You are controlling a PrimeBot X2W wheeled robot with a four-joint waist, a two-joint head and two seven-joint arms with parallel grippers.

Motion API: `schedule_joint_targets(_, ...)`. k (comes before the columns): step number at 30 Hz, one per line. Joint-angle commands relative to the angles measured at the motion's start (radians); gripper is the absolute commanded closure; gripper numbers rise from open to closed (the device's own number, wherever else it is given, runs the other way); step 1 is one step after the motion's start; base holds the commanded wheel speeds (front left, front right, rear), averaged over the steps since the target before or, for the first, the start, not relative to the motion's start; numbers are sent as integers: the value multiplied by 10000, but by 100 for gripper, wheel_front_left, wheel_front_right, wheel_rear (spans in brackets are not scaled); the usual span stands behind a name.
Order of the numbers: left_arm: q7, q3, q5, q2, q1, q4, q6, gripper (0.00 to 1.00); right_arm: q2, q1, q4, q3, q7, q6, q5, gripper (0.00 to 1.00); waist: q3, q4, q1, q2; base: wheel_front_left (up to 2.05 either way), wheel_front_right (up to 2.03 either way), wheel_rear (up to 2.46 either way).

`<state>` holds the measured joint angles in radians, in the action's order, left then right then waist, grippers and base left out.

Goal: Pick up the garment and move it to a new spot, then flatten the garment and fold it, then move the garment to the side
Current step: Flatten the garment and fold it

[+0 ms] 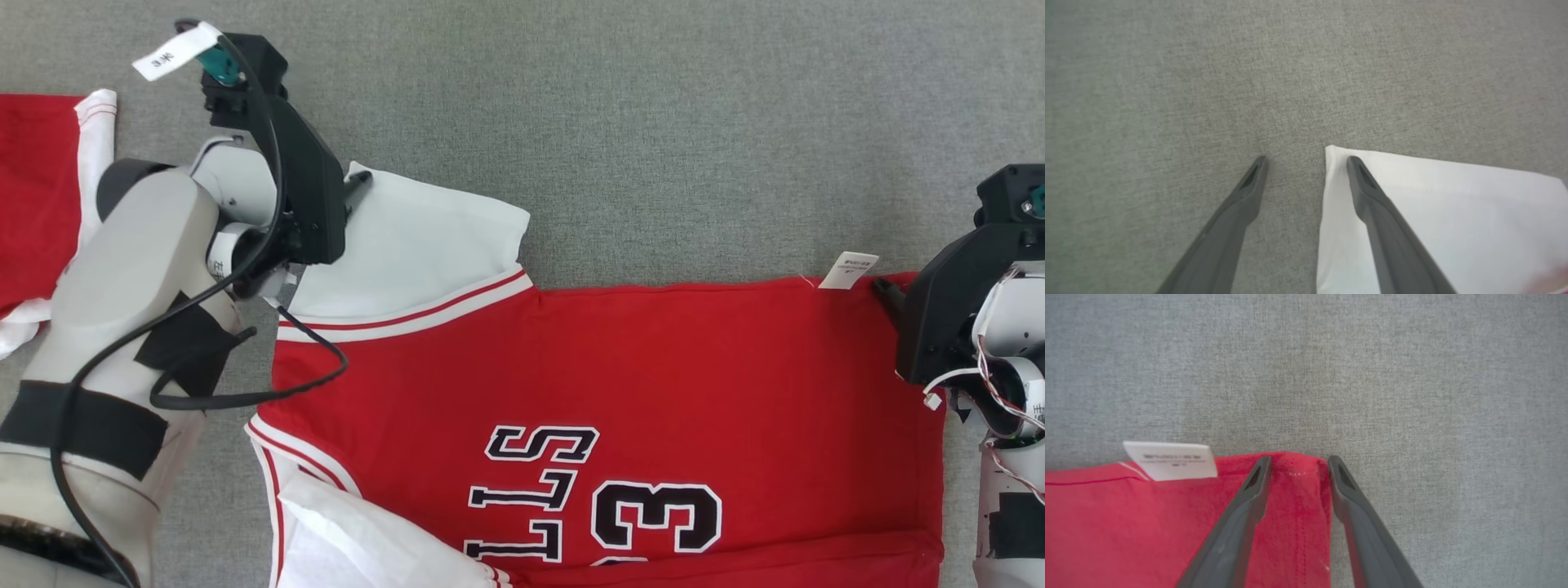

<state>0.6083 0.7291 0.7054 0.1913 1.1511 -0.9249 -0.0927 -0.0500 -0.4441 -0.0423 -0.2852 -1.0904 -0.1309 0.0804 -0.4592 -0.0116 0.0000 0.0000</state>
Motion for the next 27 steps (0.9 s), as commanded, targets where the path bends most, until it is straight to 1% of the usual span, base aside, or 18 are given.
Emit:
schedule_joint_targets(1, 243, 170, 148, -266, -507, -26, -124, 0, -14, 63, 52, -5, 35, 4, 14, 29, 55, 19, 0, 0, 0, 0, 0)
schedule_joint_targets(4, 213, 200, 171, -184, -641, 101, -126, 0, -14, 112, 102, 77, 55, 4, 51, 29, 121, -25, 0, 0, 0, 0, 0)
schedule_joint_targets(5, 184, 218, 157, -154, -696, 121, -107, 2, -14, 119, 114, 99, 54, 4, 63, 35, 127, -48, 0, 0, 0, 0, 0)
schedule_joint_targets(6, 159, 223, 170, -154, -756, 150, -82, 5, -15, 118, 120, 116, 55, 4, 66, 38, 125, -66, 0, 0, 0, 0, 0)
schedule_joint_targets(7, 120, 222, 195, -161, -801, 180, -74, 20, -17, 117, 115, 130, 54, 4, 59, 45, 116, -83, 0, 0, 0, 0, 0)
schedule_joint_targets(8, 104, 228, 212, -164, -831, 199, -75, 45, -19, 120, 105, 132, 55, 4, 42, 52, 104, -95, 0, 0, 0, 0, 0)
schedule_joint_targets(9, 94, 226, 226, -152, -845, 210, -63, 52, -19, 123, 95, 131, 66, 4, 6, 53, 92, -108, 0, 0, 0, 0, 0)
schedule_joint_targets(10, -11, 217, 207, -124, -836, 238, -18, 56, -19, 120, 91, 124, 75, 4, -31, 55, 81, -120, 0, 0, 0, 0, 0)
schedule_joint_targets(11, -62, 210, 176, -88, -819, 260, -2, 63, -19, 116, 97, 116, 84, 4, -52, 57, 74, -132, 0, 0, 0, 0, 0)
schedule_joint_targets(12, -99, 223, 135, -45, -794, 271, 36, 81, -19, 117, 106, 114, 91, 4, -60, 62, 67, -143, 0, 0, 0, 0, 0)
schedule_joint_targets(13, -148, 236, 89, 3, -768, 281, 67, 93, -19, 114, 118, 112, 105, 4, -60, 64, 60, -152, 0, 0, 0, 0, 0)
schedule_joint_targets(14, -170, 241, 71, 36, -759, 280, 77, 100, -19, 108, 137, 104, 128, 4, -57, 73, 57, -160, 0, 0, 0, 0, 0)
schedule_joint_targets(16, -157, 251, 95, 66, -782, 282, 57, 100, -19, 103, 179, 96, 162, 4, -52, 88, 60, -165, 0, 0, 0, 0, 0)
schedule_joint_targets(17, -58, 271, 179, 70, -848, 269, 15, 100, -20, 116, 226, 87, 196, 4, -17, 100, 77, -159, 0, 0, 0, 0, 0)
schedule_joint_targets(21, -157, 249, 284, 56, -868, 374, -34, 100, -19, 127, 216, 76, 342, 4, 45, 100, 123, -78, 0, 0, 0, 0, 0)
schedule_joint_targets(24, -522, 133, 319, 19, -815, 520, 63, 100, -19, 154, 171, -41, 459, 4, 46, 100, 219, 46, 0, 0, 0, 0, 0)
schedule_joint_targets(27, -937, -122, 533, -147, -916, 757, 70, 100, -19, 229, 130, -208, 508, 4, 133, 100, 337, 200, 0, 0, 0, 0, 0)
